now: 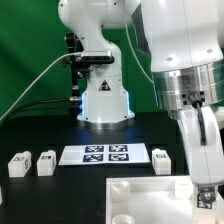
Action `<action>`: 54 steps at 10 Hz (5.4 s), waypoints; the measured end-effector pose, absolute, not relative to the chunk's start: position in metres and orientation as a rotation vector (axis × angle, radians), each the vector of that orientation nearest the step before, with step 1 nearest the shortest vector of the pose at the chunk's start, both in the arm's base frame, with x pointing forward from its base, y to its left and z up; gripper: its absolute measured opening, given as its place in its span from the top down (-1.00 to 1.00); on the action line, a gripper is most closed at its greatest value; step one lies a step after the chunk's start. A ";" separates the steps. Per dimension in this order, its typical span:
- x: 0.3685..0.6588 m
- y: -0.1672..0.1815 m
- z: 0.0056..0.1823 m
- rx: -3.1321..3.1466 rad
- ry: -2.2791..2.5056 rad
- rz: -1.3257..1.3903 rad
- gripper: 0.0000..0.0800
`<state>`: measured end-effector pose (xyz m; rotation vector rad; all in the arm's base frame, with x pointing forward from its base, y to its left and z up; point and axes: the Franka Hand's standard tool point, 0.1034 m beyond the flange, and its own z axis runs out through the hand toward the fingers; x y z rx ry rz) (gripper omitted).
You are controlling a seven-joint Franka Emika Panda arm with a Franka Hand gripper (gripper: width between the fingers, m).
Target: Assemble one leg
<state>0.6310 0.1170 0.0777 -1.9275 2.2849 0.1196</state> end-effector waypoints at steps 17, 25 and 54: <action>0.634 0.123 0.069 -2.955 0.784 0.015 0.26; 0.633 0.127 0.066 -1.871 2.330 0.152 0.26; 0.631 0.113 0.069 -2.156 2.052 0.147 0.27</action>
Offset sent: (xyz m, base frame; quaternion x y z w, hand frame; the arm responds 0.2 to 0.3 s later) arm 0.0090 0.0116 -0.0006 -0.0278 -0.0289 -0.2520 0.9669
